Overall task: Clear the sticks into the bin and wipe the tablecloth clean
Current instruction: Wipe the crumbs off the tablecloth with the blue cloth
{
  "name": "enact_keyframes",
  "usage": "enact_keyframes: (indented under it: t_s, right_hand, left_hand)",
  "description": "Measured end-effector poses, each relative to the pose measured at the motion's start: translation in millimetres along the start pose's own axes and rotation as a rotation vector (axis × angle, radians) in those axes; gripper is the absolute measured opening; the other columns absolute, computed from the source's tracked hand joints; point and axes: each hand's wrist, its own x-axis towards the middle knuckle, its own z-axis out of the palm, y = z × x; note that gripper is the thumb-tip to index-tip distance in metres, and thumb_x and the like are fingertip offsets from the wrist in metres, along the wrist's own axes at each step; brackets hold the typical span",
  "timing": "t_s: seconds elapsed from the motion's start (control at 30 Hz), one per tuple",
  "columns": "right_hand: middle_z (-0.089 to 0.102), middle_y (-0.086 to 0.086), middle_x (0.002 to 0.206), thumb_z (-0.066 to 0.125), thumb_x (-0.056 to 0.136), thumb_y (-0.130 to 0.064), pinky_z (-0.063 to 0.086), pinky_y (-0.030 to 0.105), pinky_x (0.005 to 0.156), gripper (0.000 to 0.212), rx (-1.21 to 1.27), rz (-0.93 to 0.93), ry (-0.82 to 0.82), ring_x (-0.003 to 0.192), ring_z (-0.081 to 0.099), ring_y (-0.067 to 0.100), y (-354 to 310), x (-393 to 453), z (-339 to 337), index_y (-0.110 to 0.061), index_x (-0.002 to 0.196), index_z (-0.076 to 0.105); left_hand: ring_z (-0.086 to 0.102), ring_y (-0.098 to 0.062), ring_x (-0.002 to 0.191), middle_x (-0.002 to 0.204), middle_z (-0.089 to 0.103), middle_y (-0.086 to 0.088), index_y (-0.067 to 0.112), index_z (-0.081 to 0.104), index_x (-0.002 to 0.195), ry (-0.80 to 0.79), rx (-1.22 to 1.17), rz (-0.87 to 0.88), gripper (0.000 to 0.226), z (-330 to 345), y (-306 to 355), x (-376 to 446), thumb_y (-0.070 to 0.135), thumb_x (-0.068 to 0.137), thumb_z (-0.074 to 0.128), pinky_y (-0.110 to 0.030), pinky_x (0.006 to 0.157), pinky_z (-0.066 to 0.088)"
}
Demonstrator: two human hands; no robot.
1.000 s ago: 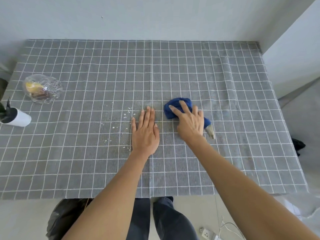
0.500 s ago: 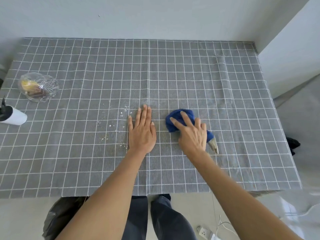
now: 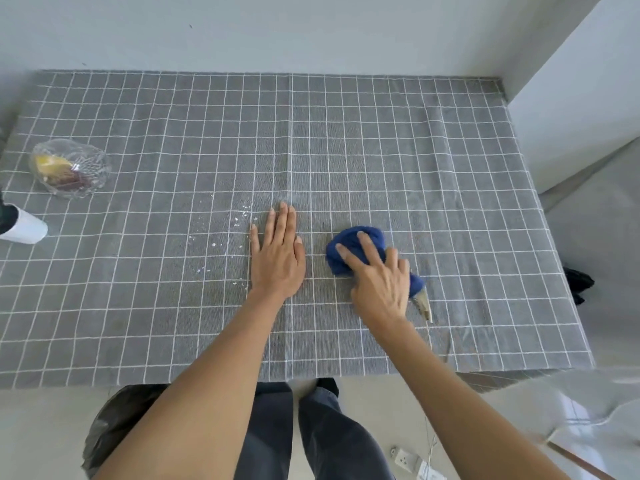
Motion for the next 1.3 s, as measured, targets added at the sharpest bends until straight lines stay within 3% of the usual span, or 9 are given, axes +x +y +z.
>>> enact_keyframes:
  t_s: [0.07, 0.23, 0.43, 0.57, 0.83, 0.97, 1.1, 1.3]
  right_hand:
    - [0.051, 0.004, 0.139, 0.076, 0.062, -0.012, 0.043, 0.039, 0.069, 0.073, -0.006, -0.011, 0.007, 0.086, 0.054, 0.033, 2, -7, 8, -0.039, 0.127, 0.056]
    - [0.052, 0.003, 0.137, 0.073, 0.064, -0.009, 0.043, 0.041, 0.067, 0.07, -0.022, 0.013, 0.038, 0.08, 0.053, 0.032, 12, -7, 8, -0.039, 0.126, 0.056]
    - [0.028, -0.003, 0.153, 0.056, 0.083, -0.011, 0.035, 0.041, 0.086, 0.068, -0.006, 0.166, -0.032, 0.103, 0.044, 0.031, 35, -4, 0, -0.043, 0.139, 0.037]
    - [0.025, -0.006, 0.154, 0.052, 0.084, -0.015, 0.031, 0.038, 0.089, 0.066, 0.006, 0.21, -0.052, 0.107, 0.041, 0.029, 22, -1, -6, -0.045, 0.14, 0.035]
    - [0.017, -0.004, 0.156, 0.046, 0.089, -0.013, 0.031, 0.036, 0.09, 0.065, 0.064, -0.021, -0.05, 0.111, 0.04, 0.029, -51, 10, -12, -0.044, 0.143, 0.028]
    - [0.027, 0.002, 0.153, 0.054, 0.086, -0.013, 0.035, 0.041, 0.087, 0.062, 0.087, -0.094, -0.062, 0.108, 0.045, 0.033, -84, 7, 1, -0.039, 0.14, 0.038]
    - [0.049, 0.005, 0.14, 0.072, 0.07, -0.011, 0.041, 0.041, 0.068, 0.065, 0.06, -0.061, -0.019, 0.085, 0.053, 0.033, -95, -4, 17, -0.035, 0.128, 0.055]
    - [0.048, 0.005, 0.14, 0.063, 0.074, -0.018, 0.041, 0.043, 0.07, 0.057, 0.007, -0.071, 0.077, 0.085, 0.052, 0.034, -93, -2, 26, -0.034, 0.128, 0.055]
  left_hand:
    - [-0.014, -0.014, 0.146, 0.158, -0.014, 0.004, 0.021, -0.012, 0.149, 0.005, -0.014, 0.004, 0.054, 1, 0, -1, 0.032, 0.101, 0.011, -0.046, 0.118, -0.01]
    - [-0.014, -0.015, 0.146, 0.158, -0.013, 0.004, 0.02, -0.01, 0.15, -0.004, -0.03, 0.007, 0.055, -1, 0, 0, 0.031, 0.101, 0.012, -0.047, 0.118, -0.008]
    - [-0.015, -0.014, 0.146, 0.158, -0.016, 0.004, 0.02, -0.011, 0.15, -0.026, -0.021, 0.018, 0.054, -2, -1, 1, 0.033, 0.101, 0.008, -0.048, 0.118, -0.007]
    - [-0.019, -0.013, 0.144, 0.157, -0.019, 0.004, 0.021, -0.014, 0.149, -0.099, -0.029, 0.019, 0.053, -10, -1, 2, 0.034, 0.102, 0.008, -0.048, 0.118, -0.01]
    - [-0.014, -0.011, 0.145, 0.156, -0.015, 0.005, 0.021, -0.014, 0.147, -0.052, -0.056, -0.036, 0.052, -33, -37, -28, 0.033, 0.103, 0.01, -0.042, 0.119, -0.009]
    - [-0.014, -0.012, 0.145, 0.156, -0.016, 0.004, 0.02, -0.012, 0.148, -0.024, -0.011, -0.103, 0.052, -40, -93, -43, 0.033, 0.103, 0.01, -0.042, 0.119, -0.007]
    - [-0.015, -0.012, 0.144, 0.157, -0.015, 0.002, 0.019, -0.01, 0.149, -0.013, -0.003, -0.159, 0.052, -43, -147, -56, 0.035, 0.103, 0.009, -0.042, 0.12, -0.005]
    - [-0.017, -0.01, 0.144, 0.156, -0.016, 0.006, 0.022, -0.012, 0.148, -0.009, -0.012, -0.145, 0.058, -43, -177, -62, 0.043, 0.095, -0.004, -0.038, 0.117, -0.012]
